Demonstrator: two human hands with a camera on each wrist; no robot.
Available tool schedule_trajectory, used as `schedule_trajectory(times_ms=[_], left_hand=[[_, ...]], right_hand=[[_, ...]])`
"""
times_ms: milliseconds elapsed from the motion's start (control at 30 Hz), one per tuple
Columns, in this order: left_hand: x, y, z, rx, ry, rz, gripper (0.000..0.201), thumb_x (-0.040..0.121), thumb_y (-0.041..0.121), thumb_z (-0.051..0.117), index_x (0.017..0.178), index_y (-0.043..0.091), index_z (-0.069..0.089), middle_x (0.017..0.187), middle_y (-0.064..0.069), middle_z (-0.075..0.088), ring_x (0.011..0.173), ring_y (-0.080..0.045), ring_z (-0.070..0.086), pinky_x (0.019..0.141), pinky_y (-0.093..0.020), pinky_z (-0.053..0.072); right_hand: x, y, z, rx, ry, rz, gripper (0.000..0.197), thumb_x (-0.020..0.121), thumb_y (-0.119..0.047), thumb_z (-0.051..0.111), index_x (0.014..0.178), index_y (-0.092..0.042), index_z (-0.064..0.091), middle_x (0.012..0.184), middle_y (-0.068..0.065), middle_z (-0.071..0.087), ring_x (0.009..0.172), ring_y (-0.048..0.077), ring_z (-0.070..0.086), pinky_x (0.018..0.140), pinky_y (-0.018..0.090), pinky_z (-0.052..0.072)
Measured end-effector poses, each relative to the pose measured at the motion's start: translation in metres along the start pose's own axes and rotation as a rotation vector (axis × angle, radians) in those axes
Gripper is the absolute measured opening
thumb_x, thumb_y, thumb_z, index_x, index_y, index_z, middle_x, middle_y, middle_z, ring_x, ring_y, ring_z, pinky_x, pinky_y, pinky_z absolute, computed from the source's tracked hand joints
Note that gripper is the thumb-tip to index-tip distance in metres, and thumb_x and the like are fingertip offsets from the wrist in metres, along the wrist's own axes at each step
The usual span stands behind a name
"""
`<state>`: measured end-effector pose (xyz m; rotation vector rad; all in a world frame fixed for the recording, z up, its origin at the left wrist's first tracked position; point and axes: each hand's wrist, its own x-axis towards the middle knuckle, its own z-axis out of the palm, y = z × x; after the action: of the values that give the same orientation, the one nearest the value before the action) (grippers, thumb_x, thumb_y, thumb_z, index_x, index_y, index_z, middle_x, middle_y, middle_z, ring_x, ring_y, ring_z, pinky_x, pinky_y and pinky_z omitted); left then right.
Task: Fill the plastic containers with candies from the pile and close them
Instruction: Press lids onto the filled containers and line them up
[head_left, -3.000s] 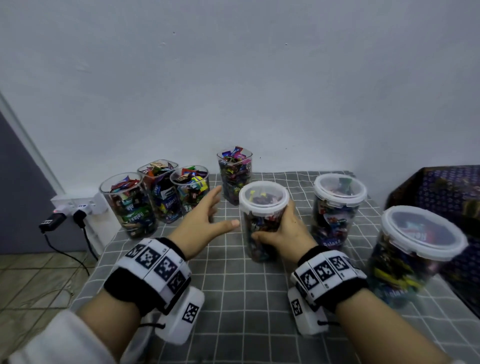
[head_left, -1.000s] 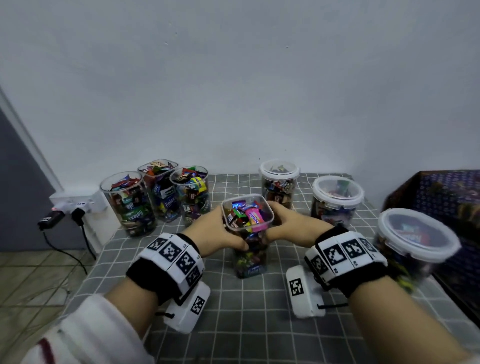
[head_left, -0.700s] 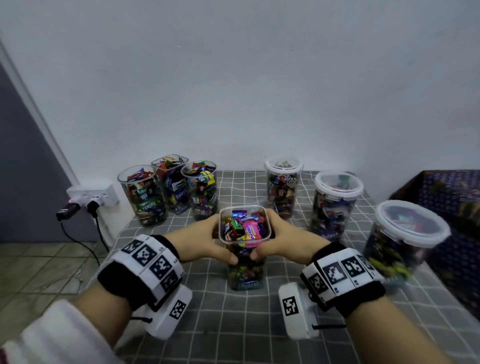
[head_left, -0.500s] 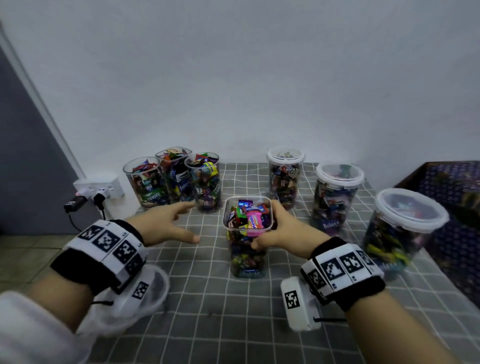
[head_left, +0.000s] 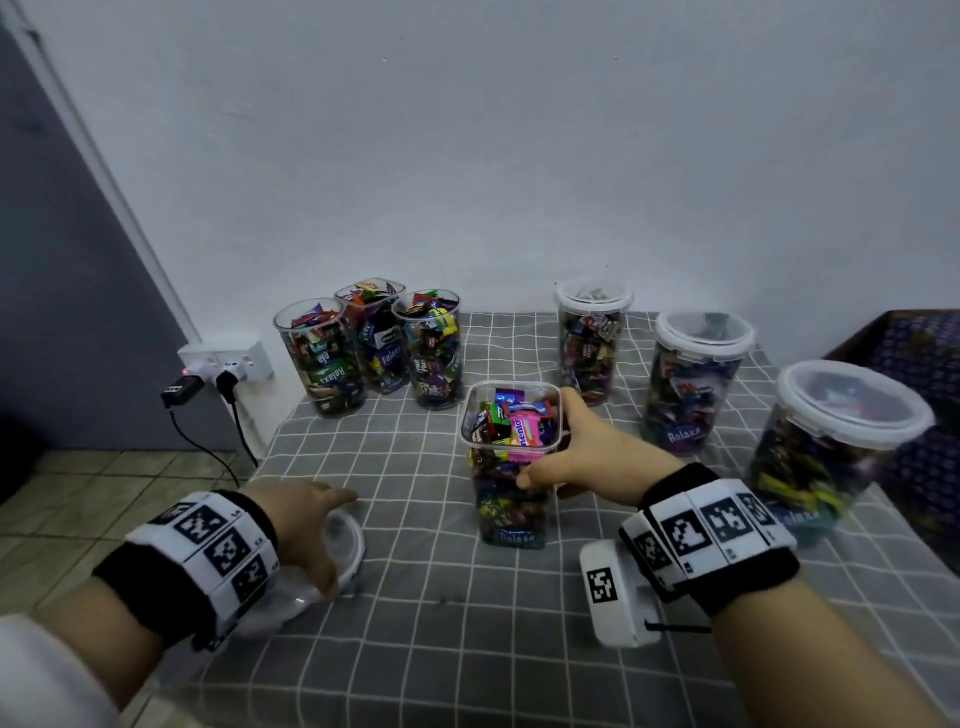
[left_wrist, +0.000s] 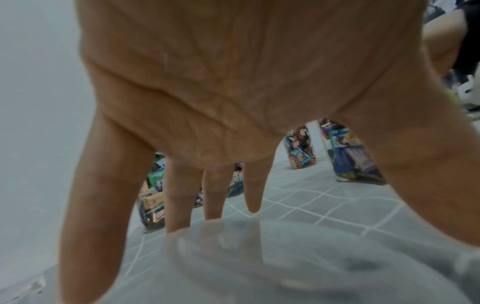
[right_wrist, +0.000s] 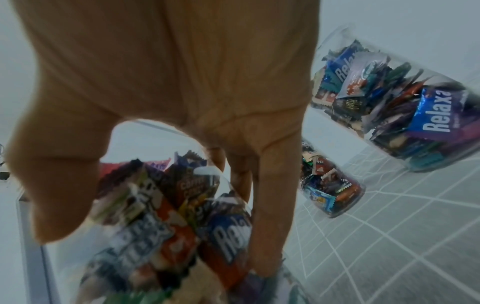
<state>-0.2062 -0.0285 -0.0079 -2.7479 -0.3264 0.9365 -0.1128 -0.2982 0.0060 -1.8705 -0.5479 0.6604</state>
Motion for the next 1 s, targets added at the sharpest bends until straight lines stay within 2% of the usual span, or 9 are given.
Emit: schedule_trajectory(times_ms=[200,333,600,667,767,800,867,967,1000], left_hand=[[-0.002,0.013,0.006,0.089,0.014,0.007,0.094,0.069,0.049,0.073,0.145,0.04,0.019,0.144,0.011,0.033,0.126,-0.017,0.044,0.092,-0.032,0.045],[-0.004,0.01,0.003,0.077,0.073,0.002,0.091,0.069,0.054,0.069,0.145,0.038,0.02,0.143,0.01,0.036,0.125,-0.017,0.045,0.093,-0.033,0.045],[-0.015,0.004,-0.019,-0.175,0.22,0.098,0.094,0.069,0.058,0.066,0.147,0.036,0.017,0.149,0.006,0.033,0.127,-0.017,0.043,0.1,-0.031,0.042],[-0.02,0.002,-0.021,-0.277,0.237,0.125,0.101,0.062,0.068,0.063,0.147,0.036,0.018,0.148,0.003,0.037,0.128,-0.018,0.043,0.102,-0.031,0.039],[-0.027,-0.004,-0.018,-0.433,0.235,0.188,0.126,0.034,0.088,0.049,0.146,0.039,0.018,0.149,0.003,0.037,0.13,-0.018,0.042,0.104,-0.028,0.036],[-0.029,-0.004,-0.015,-0.448,0.228,0.201,0.13,0.03,0.091,0.047,0.146,0.04,0.017,0.149,0.003,0.036,0.131,-0.017,0.041,0.104,-0.029,0.035],[-0.03,0.0,-0.007,-0.448,0.201,0.208,0.127,0.035,0.092,0.05,0.146,0.041,0.016,0.149,0.004,0.036,0.131,-0.017,0.04,0.104,-0.029,0.034],[-0.028,0.009,0.006,-0.528,0.185,0.245,0.104,0.061,0.076,0.062,0.147,0.039,0.016,0.15,0.005,0.034,0.132,-0.016,0.038,0.104,-0.027,0.032],[-0.027,0.009,0.008,-0.579,0.181,0.27,0.106,0.058,0.079,0.06,0.147,0.039,0.015,0.151,0.005,0.032,0.133,-0.015,0.037,0.105,-0.027,0.031]], right_hand=[[-0.002,-0.001,0.002,0.005,0.006,0.002,0.062,0.075,-0.008,0.074,0.121,-0.025,0.035,0.103,-0.003,0.06,0.088,0.011,0.061,0.063,0.022,0.05],[-0.003,-0.002,0.002,0.021,0.009,-0.001,0.061,0.076,-0.006,0.073,0.12,-0.024,0.036,0.1,-0.003,0.06,0.085,0.008,0.059,0.057,0.015,0.048],[-0.003,-0.001,0.003,-0.012,0.029,0.0,0.061,0.076,-0.009,0.074,0.122,-0.024,0.035,0.104,-0.001,0.06,0.09,0.013,0.06,0.066,0.025,0.052],[-0.003,0.0,0.005,-0.004,0.045,-0.017,0.062,0.076,-0.008,0.074,0.122,-0.024,0.036,0.105,-0.002,0.06,0.091,0.01,0.059,0.065,0.022,0.051],[-0.003,0.001,0.009,0.061,0.062,-0.045,0.063,0.077,-0.001,0.071,0.123,-0.023,0.035,0.104,-0.004,0.057,0.088,0.004,0.057,0.057,0.01,0.046],[-0.002,0.001,0.01,0.069,0.067,-0.05,0.063,0.077,0.001,0.071,0.123,-0.023,0.034,0.104,-0.005,0.057,0.087,0.002,0.056,0.055,0.008,0.045],[-0.002,0.001,0.012,0.073,0.078,-0.063,0.063,0.077,0.004,0.07,0.122,-0.021,0.034,0.101,-0.005,0.057,0.081,0.0,0.058,0.052,0.007,0.044],[0.0,0.002,0.014,0.076,0.1,-0.074,0.059,0.076,0.007,0.069,0.12,-0.015,0.037,0.095,-0.004,0.059,0.07,-0.004,0.061,0.051,0.008,0.045],[0.0,0.002,0.015,0.07,0.106,-0.071,0.059,0.076,0.006,0.069,0.119,-0.017,0.037,0.096,-0.005,0.059,0.072,-0.002,0.06,0.051,0.009,0.046]])
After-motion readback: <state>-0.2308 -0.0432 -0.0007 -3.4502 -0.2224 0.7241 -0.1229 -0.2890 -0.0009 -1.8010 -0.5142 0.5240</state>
